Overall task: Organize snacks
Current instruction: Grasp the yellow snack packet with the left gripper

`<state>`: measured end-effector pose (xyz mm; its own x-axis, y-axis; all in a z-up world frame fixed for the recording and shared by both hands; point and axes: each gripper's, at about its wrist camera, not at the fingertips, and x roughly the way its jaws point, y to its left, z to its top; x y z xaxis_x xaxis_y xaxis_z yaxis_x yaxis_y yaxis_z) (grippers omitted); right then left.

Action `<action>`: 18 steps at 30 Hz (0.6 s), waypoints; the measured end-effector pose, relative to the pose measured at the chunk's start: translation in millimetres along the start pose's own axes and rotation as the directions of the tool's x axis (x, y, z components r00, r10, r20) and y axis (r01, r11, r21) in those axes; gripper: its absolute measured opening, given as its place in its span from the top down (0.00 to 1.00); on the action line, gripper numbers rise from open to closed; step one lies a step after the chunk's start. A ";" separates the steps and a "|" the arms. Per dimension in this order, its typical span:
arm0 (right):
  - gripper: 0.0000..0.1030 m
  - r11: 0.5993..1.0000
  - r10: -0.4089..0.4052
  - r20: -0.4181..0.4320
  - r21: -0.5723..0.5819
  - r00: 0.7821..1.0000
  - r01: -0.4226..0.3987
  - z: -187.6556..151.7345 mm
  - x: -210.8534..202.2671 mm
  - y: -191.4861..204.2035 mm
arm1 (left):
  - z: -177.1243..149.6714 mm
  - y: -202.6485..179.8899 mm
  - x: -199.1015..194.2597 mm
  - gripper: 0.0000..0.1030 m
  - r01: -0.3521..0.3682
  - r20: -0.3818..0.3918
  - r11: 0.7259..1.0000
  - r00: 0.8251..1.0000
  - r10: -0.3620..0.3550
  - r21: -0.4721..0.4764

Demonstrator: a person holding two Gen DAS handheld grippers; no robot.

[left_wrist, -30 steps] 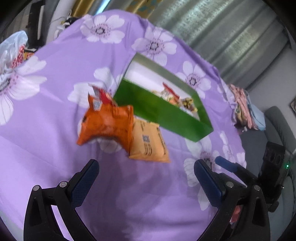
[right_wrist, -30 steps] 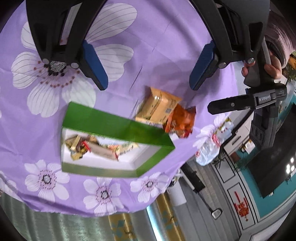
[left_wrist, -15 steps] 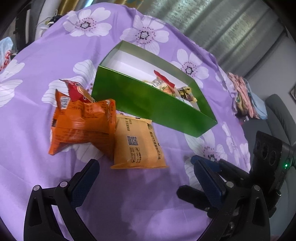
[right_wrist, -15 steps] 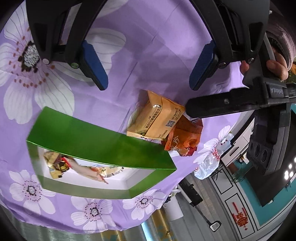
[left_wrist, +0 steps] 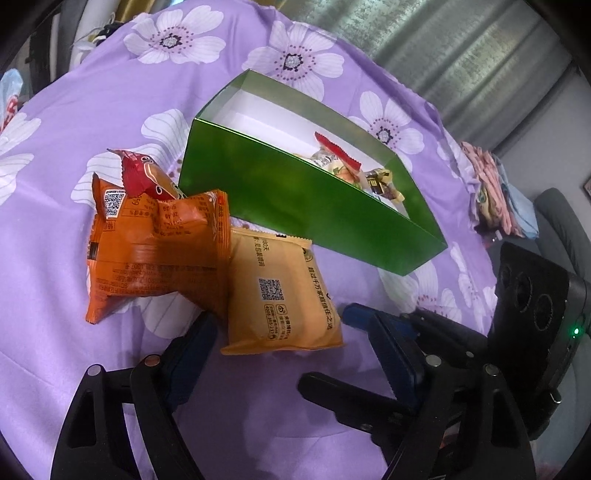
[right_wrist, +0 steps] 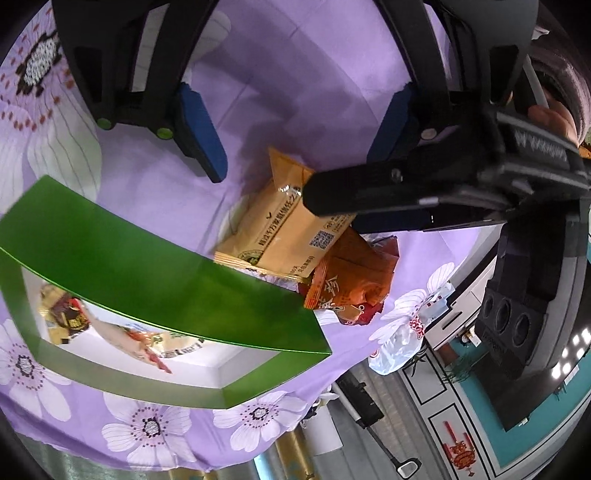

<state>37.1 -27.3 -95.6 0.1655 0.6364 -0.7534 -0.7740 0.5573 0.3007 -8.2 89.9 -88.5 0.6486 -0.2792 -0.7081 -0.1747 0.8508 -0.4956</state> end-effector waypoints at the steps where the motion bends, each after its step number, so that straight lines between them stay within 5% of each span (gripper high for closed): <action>1: 0.28 1.000 0.005 -0.003 -0.003 1.000 -0.005 0.8 2.0 0.6 | 0.0 -0.2 0.4 0.21 0.002 -0.001 1.000 1.000 -0.002 -0.001; 4: 0.31 1.000 0.023 -0.016 -0.009 1.000 -0.023 3.5 8.8 0.3 | 0.9 0.8 4.3 0.38 0.013 -0.018 1.000 1.000 -0.014 -0.007; 10: 0.44 1.000 0.027 -0.026 -0.011 0.999 -0.027 7.8 13.3 -1.2 | 3.1 -5.0 8.6 0.43 -0.001 -0.025 1.000 1.000 0.001 0.003; 12: 0.49 1.000 0.021 -0.031 -0.013 0.999 -0.022 7.4 12.5 -3.1 | 3.5 -3.7 9.3 0.54 -0.020 -0.023 1.000 1.000 0.020 -0.002; 18: 0.59 1.000 0.005 -0.031 0.006 1.000 -0.005 0.1 7.0 -7.8 | -0.1 -3.8 7.8 0.57 -0.017 -0.022 1.000 1.000 0.017 -0.003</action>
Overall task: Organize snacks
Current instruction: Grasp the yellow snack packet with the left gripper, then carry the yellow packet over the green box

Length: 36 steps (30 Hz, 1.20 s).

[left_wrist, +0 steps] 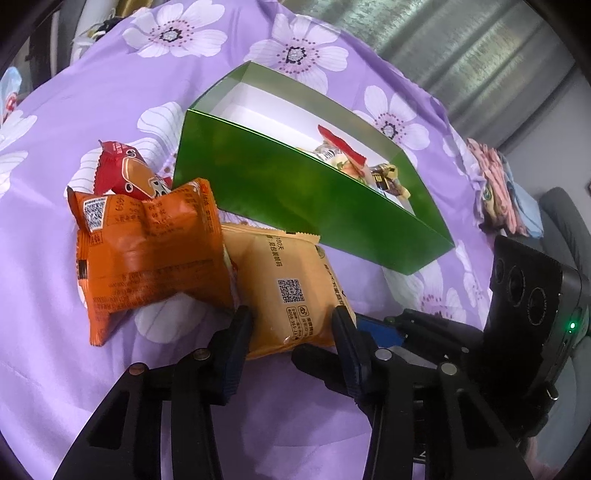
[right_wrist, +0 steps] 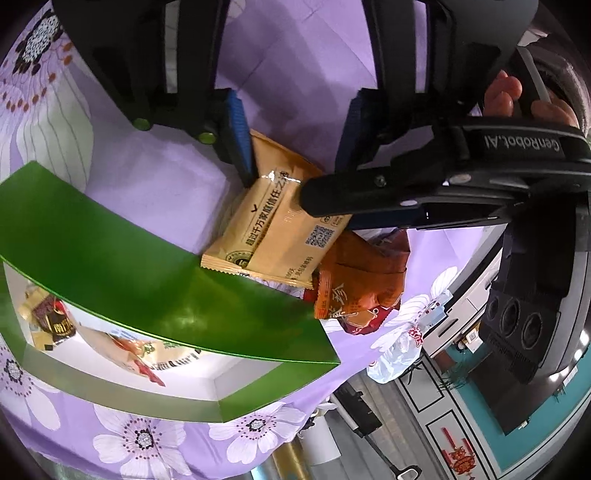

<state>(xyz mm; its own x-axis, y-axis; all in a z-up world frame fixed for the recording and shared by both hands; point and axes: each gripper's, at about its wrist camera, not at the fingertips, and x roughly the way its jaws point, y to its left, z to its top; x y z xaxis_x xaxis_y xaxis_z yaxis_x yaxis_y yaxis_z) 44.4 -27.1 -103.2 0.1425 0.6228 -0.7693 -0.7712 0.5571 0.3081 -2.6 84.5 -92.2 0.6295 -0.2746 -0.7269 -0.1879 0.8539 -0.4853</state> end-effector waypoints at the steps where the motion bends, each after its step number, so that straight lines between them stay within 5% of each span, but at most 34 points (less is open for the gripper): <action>1: 0.59 1.000 -0.008 0.003 -0.002 1.000 0.008 -1.8 -1.7 1.5 | -1.2 -1.3 -0.6 0.57 0.000 -0.001 1.000 1.000 0.000 0.004; 21: 0.60 0.993 -0.118 0.129 -0.004 0.985 0.120 -35.1 -79.1 29.0 | -21.0 -63.6 -42.0 0.57 0.050 0.030 0.989 0.998 -0.055 0.140; 36: 0.60 0.982 -0.173 0.233 -0.029 0.957 0.185 -25.0 -114.0 37.4 | -6.9 -97.4 -66.1 0.56 0.053 0.094 0.973 0.993 -0.076 0.226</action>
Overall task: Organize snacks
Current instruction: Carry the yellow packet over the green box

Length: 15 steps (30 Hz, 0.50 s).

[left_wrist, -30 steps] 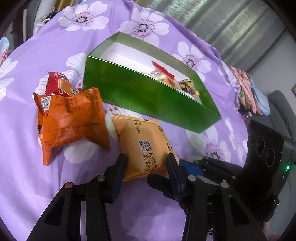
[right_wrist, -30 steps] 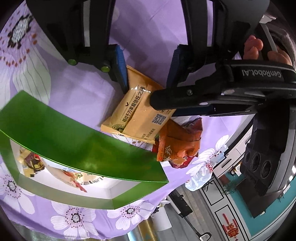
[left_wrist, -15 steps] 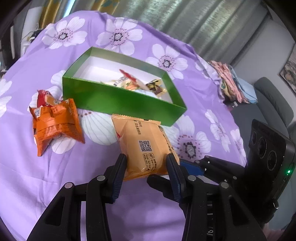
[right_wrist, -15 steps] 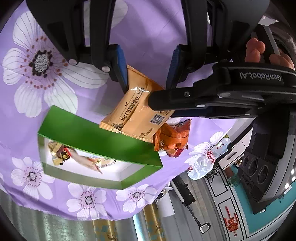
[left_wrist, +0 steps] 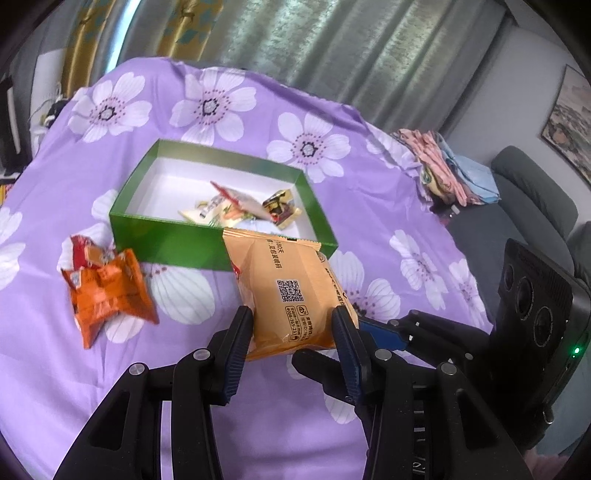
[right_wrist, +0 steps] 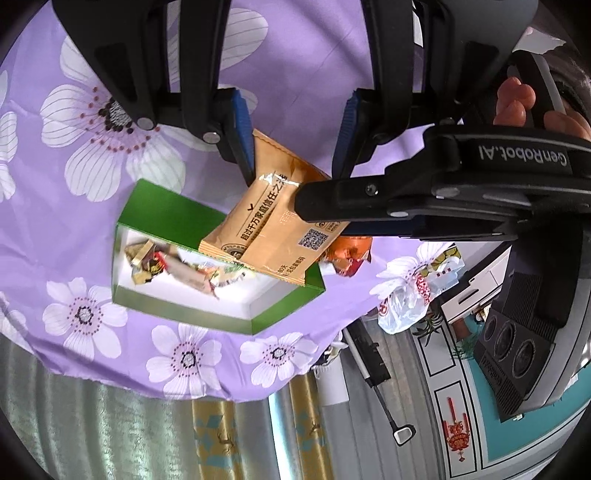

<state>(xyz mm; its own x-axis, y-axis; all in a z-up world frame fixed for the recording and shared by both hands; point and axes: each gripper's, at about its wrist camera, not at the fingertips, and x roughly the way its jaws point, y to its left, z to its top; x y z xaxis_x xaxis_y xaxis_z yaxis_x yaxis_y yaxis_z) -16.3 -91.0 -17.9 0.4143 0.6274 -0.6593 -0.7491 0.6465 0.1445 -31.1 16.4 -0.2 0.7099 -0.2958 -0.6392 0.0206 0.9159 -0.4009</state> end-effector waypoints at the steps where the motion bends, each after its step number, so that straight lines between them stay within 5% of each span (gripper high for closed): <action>1: 0.60 1.000 -0.006 0.006 -0.003 1.000 0.006 0.8 -1.1 -0.5 | 1.2 -0.8 0.0 0.56 0.001 0.001 1.000 1.000 -0.001 0.003; 15: 0.60 0.999 -0.043 0.050 -0.003 0.998 0.043 14.1 -4.4 -11.9 | 24.1 -9.1 8.9 0.56 0.007 0.021 0.999 1.000 -0.008 0.043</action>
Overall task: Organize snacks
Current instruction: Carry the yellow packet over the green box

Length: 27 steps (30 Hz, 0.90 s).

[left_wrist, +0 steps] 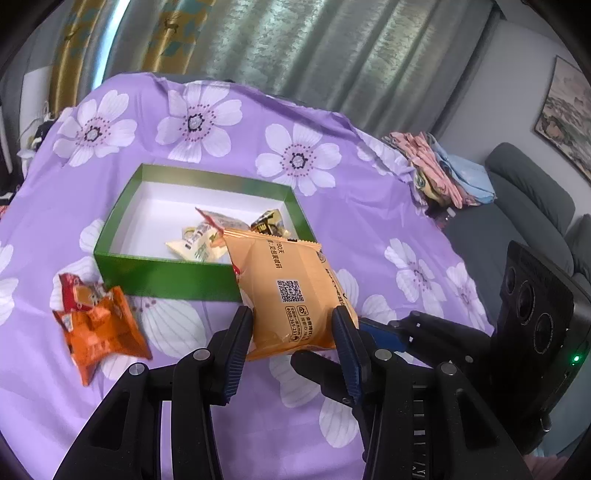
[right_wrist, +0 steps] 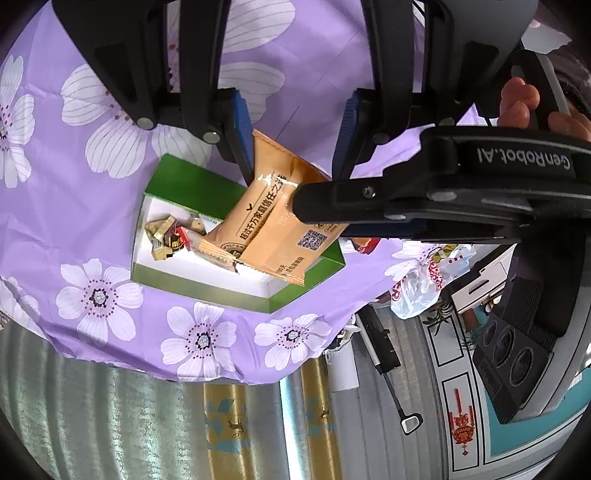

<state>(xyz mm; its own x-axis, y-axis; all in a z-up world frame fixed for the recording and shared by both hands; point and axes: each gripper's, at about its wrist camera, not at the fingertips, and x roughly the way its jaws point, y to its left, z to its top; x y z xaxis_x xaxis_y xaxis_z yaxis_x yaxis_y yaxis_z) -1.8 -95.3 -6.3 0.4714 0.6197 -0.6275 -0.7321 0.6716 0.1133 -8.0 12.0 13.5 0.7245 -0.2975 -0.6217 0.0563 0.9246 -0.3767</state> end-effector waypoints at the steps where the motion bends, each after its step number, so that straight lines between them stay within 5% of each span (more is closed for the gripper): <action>1: 0.60 1.000 -0.001 0.002 0.000 1.000 0.001 1.5 0.6 -1.7 | 2.5 0.1 1.6 0.56 0.001 0.001 1.000 1.000 -0.001 0.001; 27: 0.59 0.999 -0.034 0.019 -0.005 0.999 0.034 47.4 53.7 -52.4 | 61.7 29.7 62.0 0.56 0.021 0.009 1.000 1.000 -0.021 -0.015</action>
<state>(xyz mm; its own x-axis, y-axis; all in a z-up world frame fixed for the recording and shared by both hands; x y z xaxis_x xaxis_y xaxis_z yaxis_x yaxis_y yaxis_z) 85.2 -78.0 -9.5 0.5053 0.6039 -0.6164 -0.7180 0.6905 0.0879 81.0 35.7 6.1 0.7294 -0.3147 -0.6074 0.0615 0.9145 -0.3999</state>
